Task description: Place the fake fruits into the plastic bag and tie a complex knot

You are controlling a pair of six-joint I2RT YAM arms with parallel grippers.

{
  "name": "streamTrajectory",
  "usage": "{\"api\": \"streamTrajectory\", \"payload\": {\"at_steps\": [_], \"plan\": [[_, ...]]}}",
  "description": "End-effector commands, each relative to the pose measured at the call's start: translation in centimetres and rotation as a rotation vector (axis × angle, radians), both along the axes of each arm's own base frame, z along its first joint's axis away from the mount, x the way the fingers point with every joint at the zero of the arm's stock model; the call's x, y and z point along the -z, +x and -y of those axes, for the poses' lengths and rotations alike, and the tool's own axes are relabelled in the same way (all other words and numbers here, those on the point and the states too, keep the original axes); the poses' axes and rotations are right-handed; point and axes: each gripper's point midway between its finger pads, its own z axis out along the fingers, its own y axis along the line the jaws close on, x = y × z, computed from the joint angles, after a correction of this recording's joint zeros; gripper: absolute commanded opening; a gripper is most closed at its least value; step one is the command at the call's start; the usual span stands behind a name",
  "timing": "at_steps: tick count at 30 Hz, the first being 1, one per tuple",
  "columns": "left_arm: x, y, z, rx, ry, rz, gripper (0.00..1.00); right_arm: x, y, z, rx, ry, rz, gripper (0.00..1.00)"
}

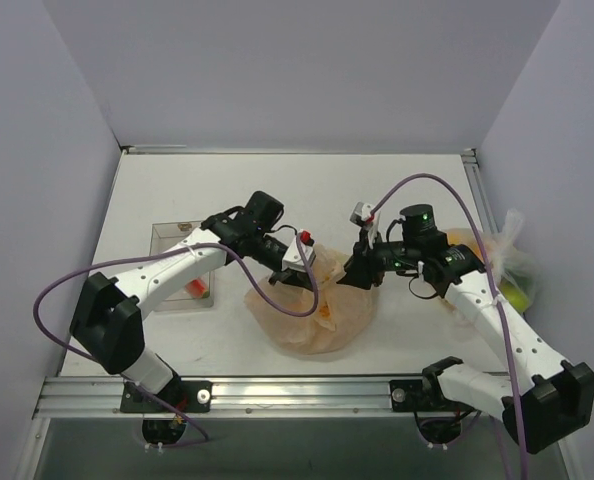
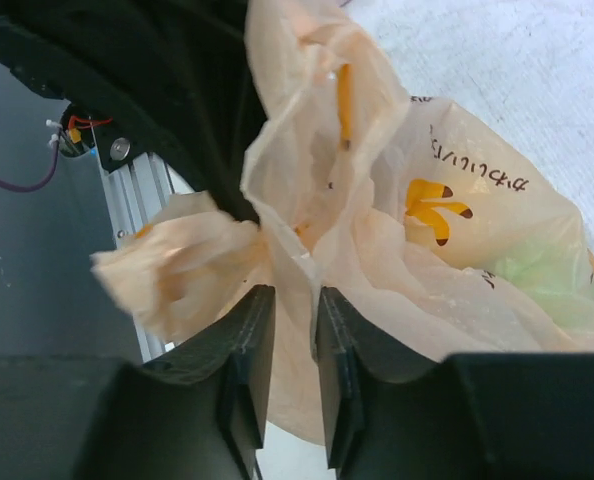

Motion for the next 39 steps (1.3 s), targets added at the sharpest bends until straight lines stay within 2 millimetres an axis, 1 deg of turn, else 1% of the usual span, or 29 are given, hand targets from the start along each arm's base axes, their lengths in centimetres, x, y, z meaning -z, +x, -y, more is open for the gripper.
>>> {"api": "streamTrajectory", "payload": {"at_steps": [1, 4, 6, 9, 10, 15, 16, 17, 18, 20, 21, 23, 24, 26, 27, 30, 31, 33, 34, 35, 36, 37, 38, 39], "plan": [[-2.1, 0.4, 0.4, 0.023, -0.058, -0.003, 0.00, -1.7, -1.3, -0.5, -0.092, 0.052, 0.110, 0.25], [-2.1, 0.8, 0.7, 0.019, -0.057, -0.021, 0.00, -1.6, -1.7, -0.5, -0.126, 0.049, 0.146, 0.32], [-2.3, 1.0, 0.8, 0.021, -0.062, -0.027, 0.00, -1.4, -1.9, -0.5, -0.147, 0.044, 0.162, 0.33], [-2.4, 1.2, 0.9, 0.018, -0.066, -0.039, 0.00, -0.7, -2.3, -0.3, -0.159, 0.031, 0.166, 0.38], [-2.5, 1.2, 0.9, 0.018, -0.067, -0.039, 0.00, -0.6, -2.2, -0.2, -0.160, 0.027, 0.179, 0.41], [-2.5, 1.6, 0.9, 0.014, -0.071, -0.066, 0.00, -0.2, -2.4, -0.1, -0.168, 0.022, 0.198, 0.52], [-2.5, 1.5, 0.9, 0.016, -0.071, -0.065, 0.00, -0.5, -2.1, -0.1, -0.160, 0.026, 0.224, 0.55], [-2.4, 1.5, 1.0, 0.021, -0.074, -0.061, 0.00, -0.3, -2.1, -0.1, -0.145, 0.032, 0.213, 0.57], [-2.5, 1.5, 1.0, 0.022, -0.075, -0.054, 0.00, -0.7, -1.6, -0.3, -0.134, 0.049, 0.237, 0.59], [-2.3, 1.4, 1.5, 0.029, -0.067, -0.054, 0.00, -1.2, -1.4, -0.8, -0.110, 0.078, 0.206, 0.59], [-2.2, 1.4, 1.7, 0.032, -0.062, -0.057, 0.00, -1.7, -1.0, -1.2, -0.110, 0.098, 0.219, 0.59], [-2.3, 1.1, 2.4, 0.051, -0.064, -0.047, 0.00, -2.0, -0.6, -1.7, -0.103, 0.112, 0.212, 0.58], [-2.1, 1.0, 2.6, 0.052, -0.051, -0.033, 0.00, -2.2, -0.5, -2.0, -0.102, 0.119, 0.208, 0.58], [-1.8, 1.0, 3.0, 0.059, -0.037, -0.015, 0.00, -2.0, -0.2, -2.3, -0.102, 0.115, 0.188, 0.57], [-2.0, 1.1, 3.2, 0.062, -0.032, -0.011, 0.00, -2.2, 0.0, -2.4, -0.101, 0.117, 0.189, 0.56], [-1.7, 0.9, 3.2, 0.070, -0.024, -0.015, 0.00, -1.8, 0.1, -2.4, -0.098, 0.109, 0.181, 0.45], [-1.8, 0.9, 3.1, 0.070, -0.025, -0.008, 0.00, -1.6, 0.1, -2.4, -0.098, 0.103, 0.180, 0.33], [-1.8, 1.0, 2.5, 0.059, -0.021, -0.011, 0.00, -1.0, 0.1, -2.1, -0.094, 0.085, 0.176, 0.22], [-1.9, 0.9, 2.2, 0.056, -0.024, -0.019, 0.02, -0.9, 0.1, -1.9, -0.095, 0.077, 0.188, 0.12], [-2.7, 0.7, 1.7, 0.049, -0.036, -0.015, 0.05, -0.7, 0.1, -1.7, -0.091, 0.072, 0.192, 0.09], [-3.0, 0.9, 1.2, 0.034, -0.038, -0.019, 0.10, -0.5, 0.0, -1.6, -0.091, 0.063, 0.189, 0.06], [-3.2, 1.1, 0.6, 0.011, -0.036, -0.036, 0.19, -0.4, 0.0, -1.4, -0.088, 0.058, 0.197, 0.03], [-4.2, 0.9, -0.1, -0.016, -0.040, -0.056, 0.24, -0.3, 0.1, -1.3, -0.089, 0.053, 0.208, 0.02], [-4.7, 1.0, -0.6, -0.037, -0.040, -0.070, 0.29, -0.4, -0.1, -1.2, -0.092, 0.051, 0.212, 0.01]]}}
